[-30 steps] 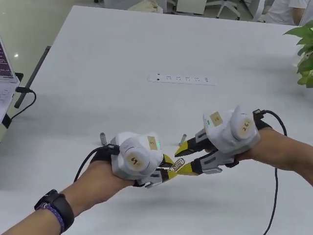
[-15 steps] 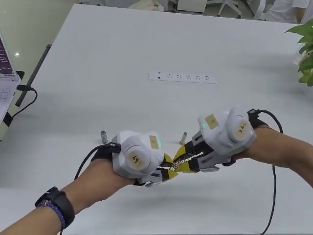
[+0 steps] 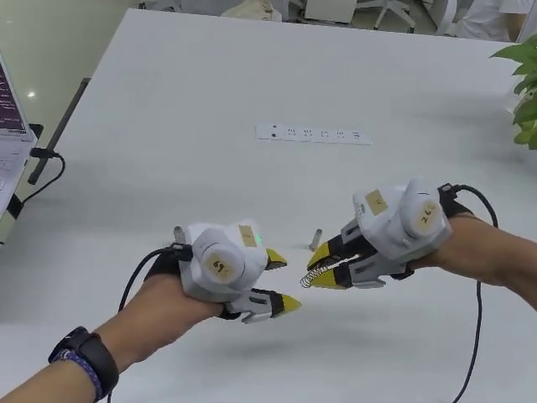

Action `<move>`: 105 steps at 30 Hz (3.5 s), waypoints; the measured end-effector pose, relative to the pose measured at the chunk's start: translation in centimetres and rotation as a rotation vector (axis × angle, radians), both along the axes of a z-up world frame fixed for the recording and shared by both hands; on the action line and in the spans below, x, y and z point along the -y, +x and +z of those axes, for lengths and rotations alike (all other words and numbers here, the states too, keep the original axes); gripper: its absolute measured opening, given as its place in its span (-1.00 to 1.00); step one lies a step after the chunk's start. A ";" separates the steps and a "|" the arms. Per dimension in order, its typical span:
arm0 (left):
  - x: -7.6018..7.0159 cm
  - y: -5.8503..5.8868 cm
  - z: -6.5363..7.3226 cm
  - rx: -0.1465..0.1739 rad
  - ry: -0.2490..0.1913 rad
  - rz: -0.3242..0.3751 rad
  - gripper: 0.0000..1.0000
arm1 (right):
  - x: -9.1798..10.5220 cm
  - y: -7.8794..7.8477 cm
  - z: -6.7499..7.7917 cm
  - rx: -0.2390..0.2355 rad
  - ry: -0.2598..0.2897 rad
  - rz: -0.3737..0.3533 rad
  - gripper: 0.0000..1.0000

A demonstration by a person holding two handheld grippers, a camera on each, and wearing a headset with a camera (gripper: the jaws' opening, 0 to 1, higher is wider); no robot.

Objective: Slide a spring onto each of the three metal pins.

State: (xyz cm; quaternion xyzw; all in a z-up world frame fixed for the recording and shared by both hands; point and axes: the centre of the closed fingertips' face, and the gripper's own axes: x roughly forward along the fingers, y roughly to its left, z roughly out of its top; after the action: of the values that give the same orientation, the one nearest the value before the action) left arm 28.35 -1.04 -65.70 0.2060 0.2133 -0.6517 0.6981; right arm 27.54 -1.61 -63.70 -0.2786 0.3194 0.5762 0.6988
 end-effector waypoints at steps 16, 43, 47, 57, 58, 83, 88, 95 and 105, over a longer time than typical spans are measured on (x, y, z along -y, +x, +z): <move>-3.7 2.1 0.1 -0.055 -0.038 0.160 -0.38 | 3.1 2.3 -1.8 -0.002 -0.046 -0.086 -0.82; -10.9 4.1 1.3 -0.054 -0.062 0.351 -0.32 | 5.5 5.5 -3.1 -0.018 -0.076 -0.159 -0.82; -12.1 4.5 1.5 -0.049 -0.066 0.385 -0.24 | 5.8 6.4 -3.6 -0.014 -0.096 -0.177 -0.82; -15.3 4.7 0.9 -0.056 -0.049 0.455 -0.12 | 6.5 7.9 -4.2 -0.011 -0.123 -0.188 -0.82; -15.5 4.7 0.9 -0.057 -0.047 0.459 -0.11 | 6.6 8.0 -4.3 -0.011 -0.127 -0.190 -0.82; -20.8 4.0 -0.4 -0.101 -0.020 0.611 0.18 | 7.8 10.9 -6.3 0.004 -0.177 -0.207 -0.82; -20.8 3.8 -0.3 -0.109 -0.023 0.618 0.24 | 7.9 11.3 -6.6 0.003 -0.186 -0.203 -0.82; -21.3 4.0 -0.4 -0.108 -0.018 0.629 0.22 | 7.7 11.7 -6.8 0.000 -0.182 -0.202 -0.82; -21.7 4.0 -0.5 -0.117 -0.014 0.640 0.19 | 7.2 11.7 -7.6 -0.017 -0.187 -0.181 -0.82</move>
State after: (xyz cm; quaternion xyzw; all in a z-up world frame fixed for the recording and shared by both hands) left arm 32.35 20.66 -66.21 0.0857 0.3026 -0.4114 0.8555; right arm 39.29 -8.86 -71.31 -0.3078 0.4015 0.4808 0.7161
